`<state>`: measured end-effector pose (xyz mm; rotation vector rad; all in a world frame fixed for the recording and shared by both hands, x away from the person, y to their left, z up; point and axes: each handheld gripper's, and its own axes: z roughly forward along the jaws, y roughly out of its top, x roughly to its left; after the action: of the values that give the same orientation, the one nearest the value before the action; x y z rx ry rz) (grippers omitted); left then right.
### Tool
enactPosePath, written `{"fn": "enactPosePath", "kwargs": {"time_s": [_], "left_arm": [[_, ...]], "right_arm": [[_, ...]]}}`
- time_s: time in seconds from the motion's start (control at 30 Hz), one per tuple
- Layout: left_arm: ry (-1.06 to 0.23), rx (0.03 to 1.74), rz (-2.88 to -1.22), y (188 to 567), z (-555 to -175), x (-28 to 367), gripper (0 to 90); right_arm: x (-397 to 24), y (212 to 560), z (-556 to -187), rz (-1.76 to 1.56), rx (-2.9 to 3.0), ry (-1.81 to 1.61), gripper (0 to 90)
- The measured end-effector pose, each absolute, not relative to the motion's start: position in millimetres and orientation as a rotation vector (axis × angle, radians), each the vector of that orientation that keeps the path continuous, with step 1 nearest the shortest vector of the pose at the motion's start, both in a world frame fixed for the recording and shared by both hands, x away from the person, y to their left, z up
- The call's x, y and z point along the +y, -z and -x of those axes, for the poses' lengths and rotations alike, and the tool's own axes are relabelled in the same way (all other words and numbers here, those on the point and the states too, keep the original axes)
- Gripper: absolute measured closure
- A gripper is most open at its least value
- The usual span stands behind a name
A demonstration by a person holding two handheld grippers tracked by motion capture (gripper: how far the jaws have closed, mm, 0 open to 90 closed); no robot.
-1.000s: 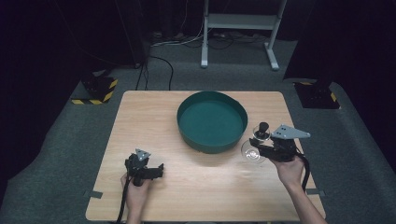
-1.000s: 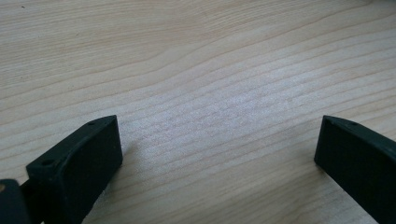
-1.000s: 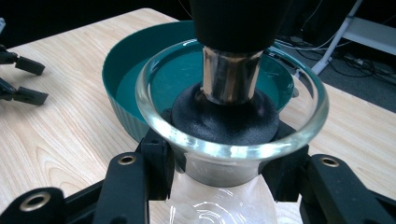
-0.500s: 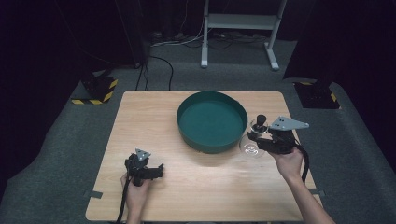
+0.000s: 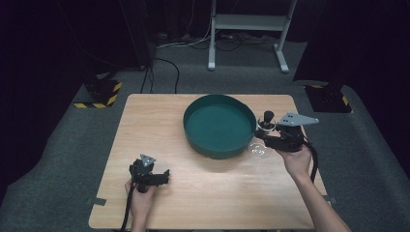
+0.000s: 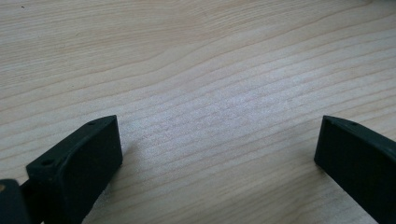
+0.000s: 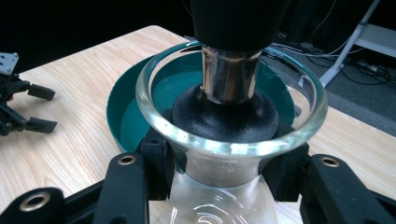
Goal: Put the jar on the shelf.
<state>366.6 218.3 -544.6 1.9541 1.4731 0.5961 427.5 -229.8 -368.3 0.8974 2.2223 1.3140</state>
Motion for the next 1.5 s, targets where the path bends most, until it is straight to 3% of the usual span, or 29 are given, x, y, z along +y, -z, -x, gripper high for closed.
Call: {"fn": "enactPosePath", "kwargs": {"time_s": [0.53, 1.5], "left_arm": [[-0.595, 1.470, -1.956, 545, -367, 219, 1.0], [-0.593, 1.468, -1.959, 545, -366, 219, 0.9]], "right_arm": [[-204, 362, -448, -0.873, 2.253, -1.265, 52.2], [-154, 387, -490, -0.974, 2.211, -1.257, 52.2]]}}
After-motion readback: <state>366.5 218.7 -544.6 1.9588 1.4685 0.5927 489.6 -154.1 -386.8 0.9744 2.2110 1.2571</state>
